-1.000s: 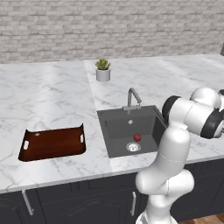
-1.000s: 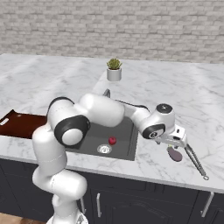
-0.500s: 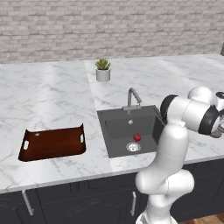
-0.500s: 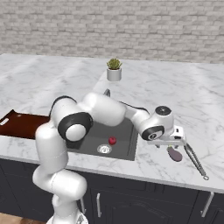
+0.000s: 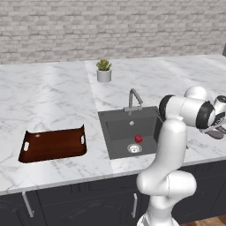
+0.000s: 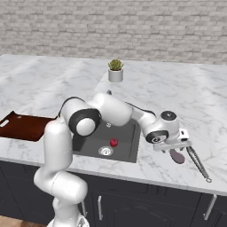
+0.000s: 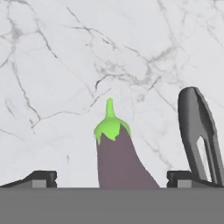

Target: Pick up all produce items and place them in the sink. Turn on the sink faucet to wash them. Then turn the sink off and put them in the tray.

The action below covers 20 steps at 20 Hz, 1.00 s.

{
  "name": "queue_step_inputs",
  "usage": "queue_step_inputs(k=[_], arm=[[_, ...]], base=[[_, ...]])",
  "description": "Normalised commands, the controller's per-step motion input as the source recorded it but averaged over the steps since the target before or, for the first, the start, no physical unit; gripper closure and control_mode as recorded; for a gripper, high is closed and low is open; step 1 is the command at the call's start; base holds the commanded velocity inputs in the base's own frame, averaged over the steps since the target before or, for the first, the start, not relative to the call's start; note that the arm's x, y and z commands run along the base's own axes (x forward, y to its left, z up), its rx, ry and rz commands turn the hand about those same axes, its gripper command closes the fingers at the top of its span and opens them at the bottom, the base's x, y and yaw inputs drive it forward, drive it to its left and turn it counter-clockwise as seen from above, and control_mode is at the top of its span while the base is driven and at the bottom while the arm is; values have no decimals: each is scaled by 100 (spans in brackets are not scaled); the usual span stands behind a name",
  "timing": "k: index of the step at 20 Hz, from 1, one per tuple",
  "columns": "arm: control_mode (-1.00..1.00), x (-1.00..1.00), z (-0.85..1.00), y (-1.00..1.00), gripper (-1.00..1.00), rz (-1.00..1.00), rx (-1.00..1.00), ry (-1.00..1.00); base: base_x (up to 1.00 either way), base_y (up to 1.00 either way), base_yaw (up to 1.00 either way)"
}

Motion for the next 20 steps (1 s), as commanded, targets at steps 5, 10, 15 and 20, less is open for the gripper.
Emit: queue_step_inputs(k=[5,10,15,20], arm=[[-100,14,-17,-22,-100,14,0,6],[-100,5,-26,-1,-100,9,-2,6],[-100,7,-33,4,-100,5,-5,8],[-100,10,-34,7,100,5,-3,10]], base=[[0,0,0],[0,0,0],[0,0,0],[0,0,0]])
